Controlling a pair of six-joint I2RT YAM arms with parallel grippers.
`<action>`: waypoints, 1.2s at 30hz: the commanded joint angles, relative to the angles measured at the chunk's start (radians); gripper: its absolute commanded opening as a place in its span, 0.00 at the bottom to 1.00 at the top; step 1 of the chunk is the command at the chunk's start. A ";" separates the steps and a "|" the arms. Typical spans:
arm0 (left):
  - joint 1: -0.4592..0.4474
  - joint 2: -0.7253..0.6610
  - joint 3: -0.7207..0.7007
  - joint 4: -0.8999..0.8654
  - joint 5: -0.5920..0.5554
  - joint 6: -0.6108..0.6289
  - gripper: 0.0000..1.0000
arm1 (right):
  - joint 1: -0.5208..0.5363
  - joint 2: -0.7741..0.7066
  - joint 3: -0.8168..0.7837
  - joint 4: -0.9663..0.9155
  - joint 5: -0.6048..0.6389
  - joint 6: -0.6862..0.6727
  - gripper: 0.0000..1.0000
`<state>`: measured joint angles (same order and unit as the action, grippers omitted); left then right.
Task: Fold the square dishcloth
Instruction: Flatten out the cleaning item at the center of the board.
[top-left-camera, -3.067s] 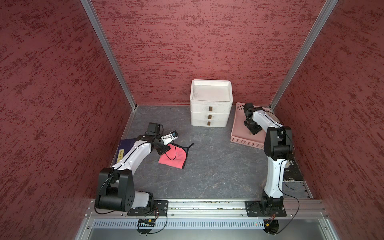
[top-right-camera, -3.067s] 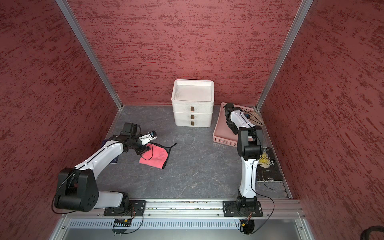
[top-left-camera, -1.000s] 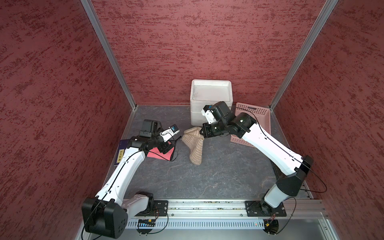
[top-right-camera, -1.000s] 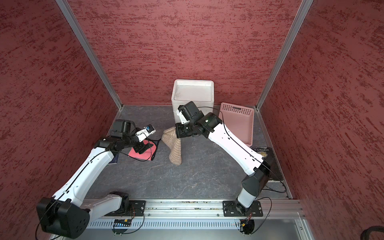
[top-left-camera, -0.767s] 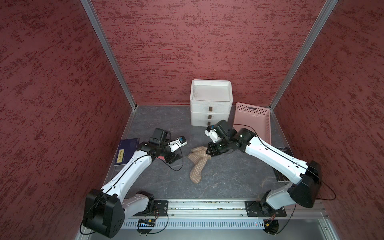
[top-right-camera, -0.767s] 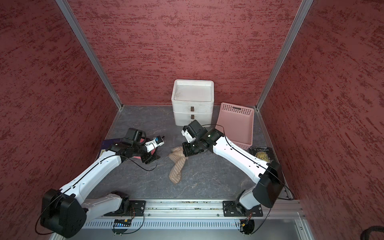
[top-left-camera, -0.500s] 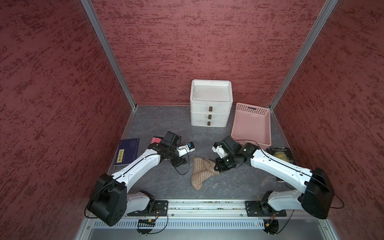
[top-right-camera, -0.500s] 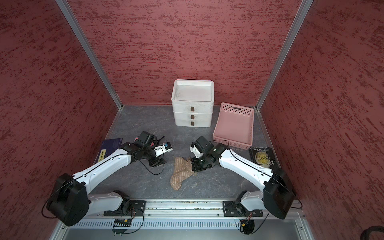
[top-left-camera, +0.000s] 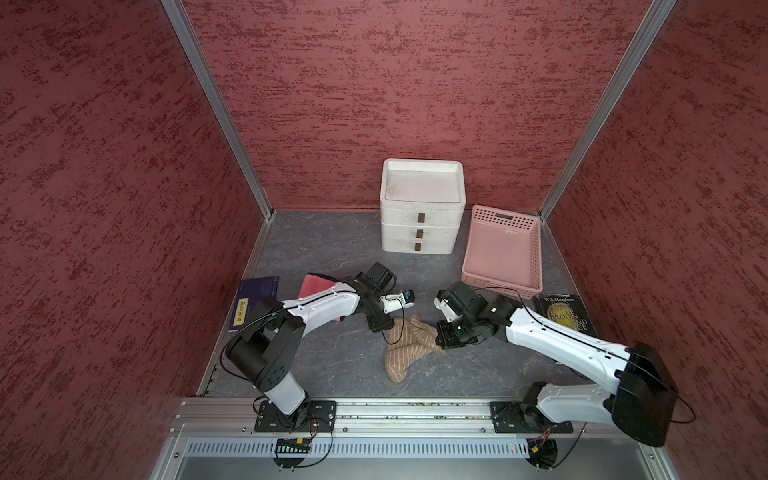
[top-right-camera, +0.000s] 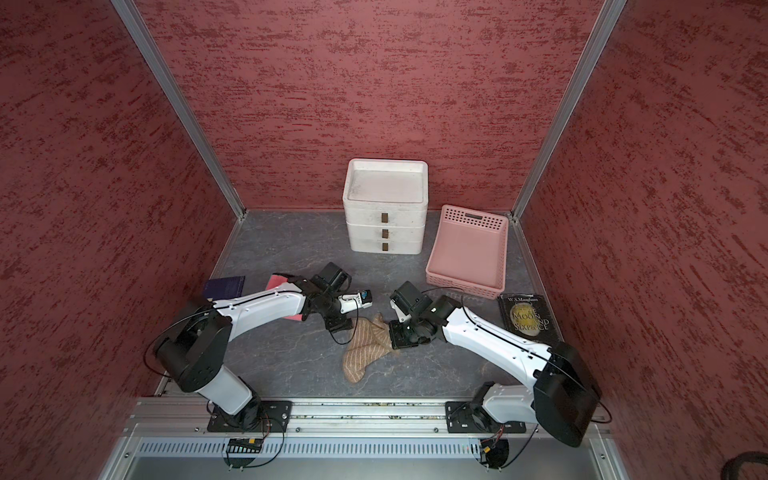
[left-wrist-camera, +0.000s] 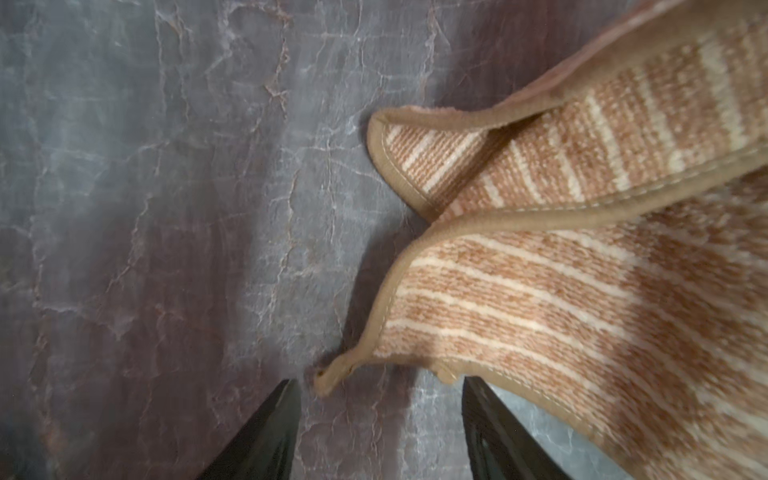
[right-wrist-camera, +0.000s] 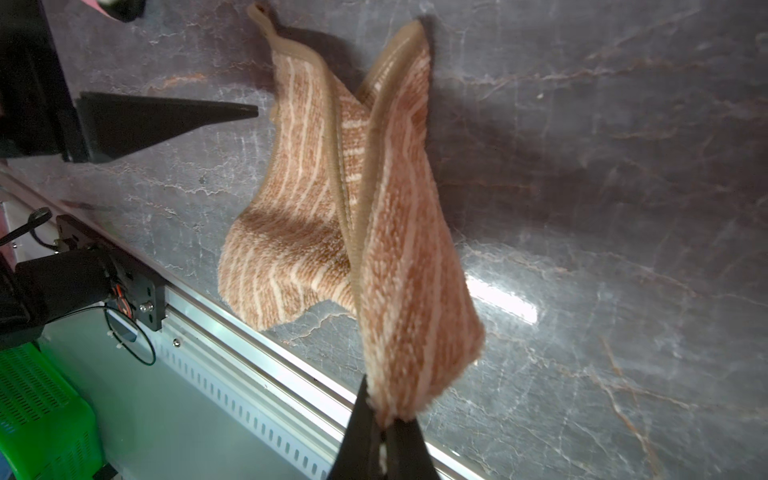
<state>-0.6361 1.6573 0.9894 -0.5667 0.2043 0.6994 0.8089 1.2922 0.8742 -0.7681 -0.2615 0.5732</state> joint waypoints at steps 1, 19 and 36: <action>-0.010 0.045 0.046 -0.028 0.017 -0.020 0.65 | 0.007 -0.018 -0.024 0.050 0.036 0.033 0.00; -0.028 -0.086 0.078 -0.161 -0.021 -0.016 0.00 | -0.041 -0.064 -0.050 0.114 0.091 0.129 0.00; 0.015 -0.286 0.294 -0.124 -0.515 0.252 0.00 | -0.308 0.043 0.149 0.244 0.042 0.213 0.00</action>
<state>-0.6235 1.3743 1.2518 -0.6949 -0.2226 0.9070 0.5259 1.3144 1.0073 -0.5652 -0.2153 0.7570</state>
